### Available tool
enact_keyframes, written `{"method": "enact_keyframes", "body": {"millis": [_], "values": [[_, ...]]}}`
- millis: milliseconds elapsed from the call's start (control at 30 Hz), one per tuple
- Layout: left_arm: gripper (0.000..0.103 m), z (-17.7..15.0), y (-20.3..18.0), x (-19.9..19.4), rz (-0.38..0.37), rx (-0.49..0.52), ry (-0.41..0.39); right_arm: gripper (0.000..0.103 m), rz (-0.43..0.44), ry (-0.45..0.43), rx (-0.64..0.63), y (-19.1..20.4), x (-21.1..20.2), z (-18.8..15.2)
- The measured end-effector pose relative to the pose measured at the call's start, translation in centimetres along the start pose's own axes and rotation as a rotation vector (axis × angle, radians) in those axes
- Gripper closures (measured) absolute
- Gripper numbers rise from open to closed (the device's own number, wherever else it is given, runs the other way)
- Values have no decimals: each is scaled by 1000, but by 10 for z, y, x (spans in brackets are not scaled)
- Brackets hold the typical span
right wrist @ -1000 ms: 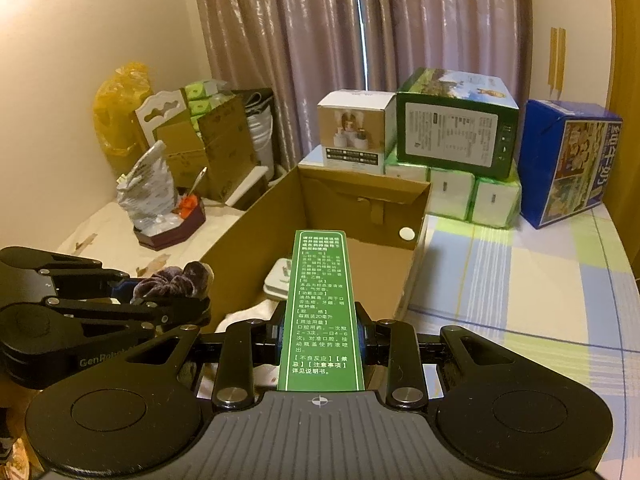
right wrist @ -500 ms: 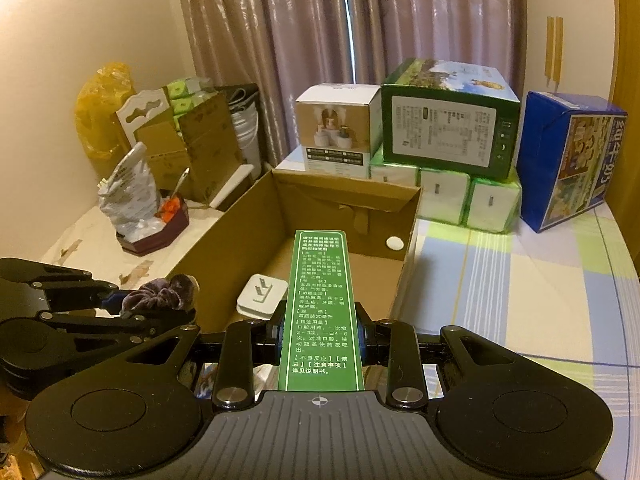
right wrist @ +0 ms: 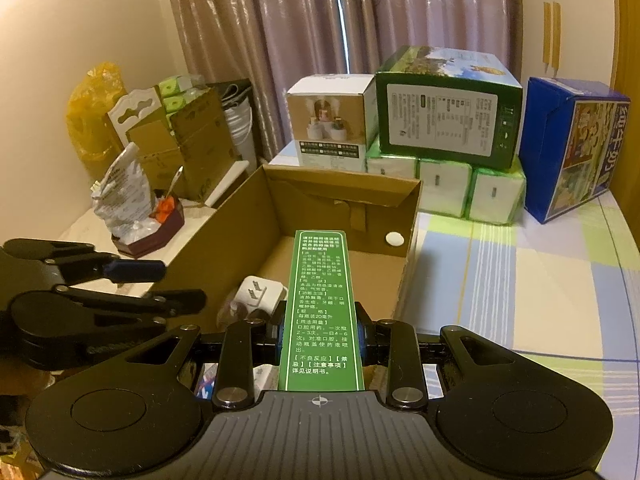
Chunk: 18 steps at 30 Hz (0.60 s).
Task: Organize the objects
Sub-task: 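Open the left gripper to drop the fabric item while the right drops the medicine box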
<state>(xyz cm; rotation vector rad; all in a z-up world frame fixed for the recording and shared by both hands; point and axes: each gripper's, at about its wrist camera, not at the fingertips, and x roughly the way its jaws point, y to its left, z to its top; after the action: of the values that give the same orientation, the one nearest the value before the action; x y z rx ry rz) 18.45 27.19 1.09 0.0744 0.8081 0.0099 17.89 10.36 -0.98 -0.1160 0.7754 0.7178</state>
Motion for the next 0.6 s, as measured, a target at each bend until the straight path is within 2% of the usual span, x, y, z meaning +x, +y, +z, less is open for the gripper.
{"method": "enact_keyframes", "body": {"millis": [600], "values": [[59,-16,-4,-21,-11,4,25,75,4,2,-1,11,-8,0]]}}
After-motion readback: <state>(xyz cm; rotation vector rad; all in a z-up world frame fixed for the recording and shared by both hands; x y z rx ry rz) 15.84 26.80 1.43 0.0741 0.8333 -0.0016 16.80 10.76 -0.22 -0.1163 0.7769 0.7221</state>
